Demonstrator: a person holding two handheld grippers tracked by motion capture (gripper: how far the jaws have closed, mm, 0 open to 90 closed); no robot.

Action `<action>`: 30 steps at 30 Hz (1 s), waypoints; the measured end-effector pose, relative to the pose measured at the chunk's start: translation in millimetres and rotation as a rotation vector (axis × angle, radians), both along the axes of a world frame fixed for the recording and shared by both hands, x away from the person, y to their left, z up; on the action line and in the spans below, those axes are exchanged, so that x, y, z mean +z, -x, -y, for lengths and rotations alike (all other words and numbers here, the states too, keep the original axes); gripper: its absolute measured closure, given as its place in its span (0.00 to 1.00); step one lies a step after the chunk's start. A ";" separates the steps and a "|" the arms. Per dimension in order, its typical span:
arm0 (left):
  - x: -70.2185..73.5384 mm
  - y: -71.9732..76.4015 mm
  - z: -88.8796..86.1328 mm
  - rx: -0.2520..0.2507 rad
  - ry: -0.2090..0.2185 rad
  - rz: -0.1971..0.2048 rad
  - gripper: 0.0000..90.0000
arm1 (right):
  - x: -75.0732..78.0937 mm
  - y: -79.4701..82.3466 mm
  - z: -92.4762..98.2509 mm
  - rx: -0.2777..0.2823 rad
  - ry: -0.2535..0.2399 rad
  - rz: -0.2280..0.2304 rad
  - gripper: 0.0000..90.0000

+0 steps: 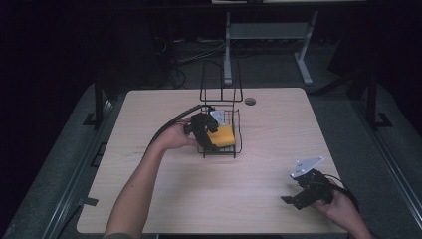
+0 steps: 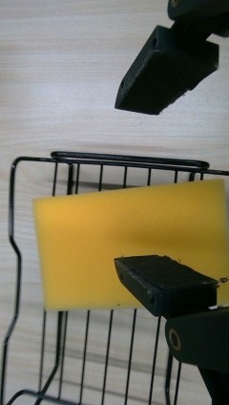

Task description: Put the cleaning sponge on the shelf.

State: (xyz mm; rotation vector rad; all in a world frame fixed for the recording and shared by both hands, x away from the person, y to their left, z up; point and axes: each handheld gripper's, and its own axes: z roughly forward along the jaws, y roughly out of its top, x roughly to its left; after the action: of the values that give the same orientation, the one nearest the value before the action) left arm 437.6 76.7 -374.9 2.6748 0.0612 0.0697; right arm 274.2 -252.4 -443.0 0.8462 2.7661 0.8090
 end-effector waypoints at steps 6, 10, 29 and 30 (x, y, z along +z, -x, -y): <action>2.3 9.6 -3.6 0.003 -0.001 0.008 0.23 | 1.2 0.2 -0.5 0.000 0.001 0.010 0.15; 2.9 16.3 -5.3 0.000 0.006 0.016 0.23 | 2.1 0.4 -0.9 -0.005 -0.001 0.011 0.15; -4.1 48.1 -17.2 -0.010 0.002 0.020 0.22 | 5.1 1.5 2.8 -0.011 0.004 0.024 0.15; -4.1 48.1 -17.2 -0.010 0.002 0.020 0.22 | 5.2 1.4 2.9 -0.009 0.006 0.023 0.15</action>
State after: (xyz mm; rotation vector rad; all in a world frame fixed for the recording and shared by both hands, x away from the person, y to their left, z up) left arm 389.5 93.9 -379.0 2.6723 0.0410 0.0927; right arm 272.7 -255.3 -437.9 0.8420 2.7416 0.8040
